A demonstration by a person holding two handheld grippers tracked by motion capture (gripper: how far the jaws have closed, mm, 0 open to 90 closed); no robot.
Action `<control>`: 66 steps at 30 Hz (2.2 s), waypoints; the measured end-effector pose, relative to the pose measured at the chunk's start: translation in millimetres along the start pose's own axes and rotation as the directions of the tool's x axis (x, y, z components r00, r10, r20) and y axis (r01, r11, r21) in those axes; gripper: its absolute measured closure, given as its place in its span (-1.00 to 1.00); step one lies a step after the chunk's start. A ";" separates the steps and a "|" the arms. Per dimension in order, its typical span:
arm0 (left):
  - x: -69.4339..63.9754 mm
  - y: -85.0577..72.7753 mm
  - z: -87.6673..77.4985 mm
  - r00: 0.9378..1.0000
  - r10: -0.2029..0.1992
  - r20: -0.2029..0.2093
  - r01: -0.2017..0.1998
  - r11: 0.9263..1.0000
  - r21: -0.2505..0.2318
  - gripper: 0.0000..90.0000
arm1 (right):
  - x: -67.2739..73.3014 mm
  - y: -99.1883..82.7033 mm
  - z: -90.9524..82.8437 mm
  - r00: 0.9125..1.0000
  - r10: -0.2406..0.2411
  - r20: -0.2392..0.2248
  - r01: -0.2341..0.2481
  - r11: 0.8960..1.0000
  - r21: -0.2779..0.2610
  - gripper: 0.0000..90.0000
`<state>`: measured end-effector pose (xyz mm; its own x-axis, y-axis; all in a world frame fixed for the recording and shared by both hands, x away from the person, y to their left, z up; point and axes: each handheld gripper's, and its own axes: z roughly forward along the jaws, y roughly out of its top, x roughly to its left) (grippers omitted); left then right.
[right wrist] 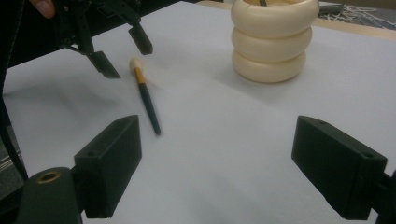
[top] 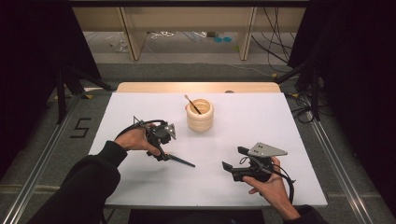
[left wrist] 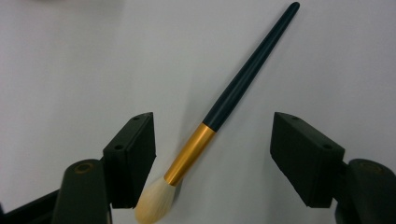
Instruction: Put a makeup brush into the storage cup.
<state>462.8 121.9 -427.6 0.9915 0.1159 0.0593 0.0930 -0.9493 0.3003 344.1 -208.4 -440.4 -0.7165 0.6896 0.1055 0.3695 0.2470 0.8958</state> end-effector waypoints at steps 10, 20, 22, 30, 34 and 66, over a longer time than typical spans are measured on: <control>-2.7 5.2 10.6 0.999 -0.040 0.017 0.039 0.996 0.082 -0.13 | 0.6 -0.2 0.6 1.000 0.001 -0.004 -0.001 1.000 0.012 -0.63; -1.4 6.6 22.6 1.000 0.001 0.028 -0.005 0.989 0.147 0.08 | 1.3 -0.2 0.7 1.000 0.004 -0.016 -0.004 1.000 0.017 -0.63; -1.4 7.6 23.7 0.999 0.009 0.037 -0.015 0.987 0.160 0.12 | 0.9 -0.6 1.5 1.000 -0.003 -0.013 0.003 1.000 0.012 -0.63; -2.4 10.6 27.5 0.998 0.028 0.048 -0.036 0.984 0.176 0.25 | 1.7 0.0 -0.4 1.000 -0.003 -0.002 0.003 0.999 0.042 -0.62; -0.2 14.0 27.2 0.998 0.038 0.051 -0.047 0.982 0.185 0.32 | 1.7 -0.5 0.9 1.000 0.000 -0.009 0.000 1.000 0.031 -0.62; 1.0 25.2 39.6 0.991 0.079 0.103 -0.106 0.952 0.288 0.73 | 2.1 -1.5 1.6 0.999 0.019 -0.043 -0.018 0.999 0.033 -0.62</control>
<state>469.8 86.5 -457.6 0.9998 0.0093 -0.0157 0.0094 -0.9999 0.0048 343.0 -206.1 -442.2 -0.7338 0.6646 0.1410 0.4018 0.2572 0.8789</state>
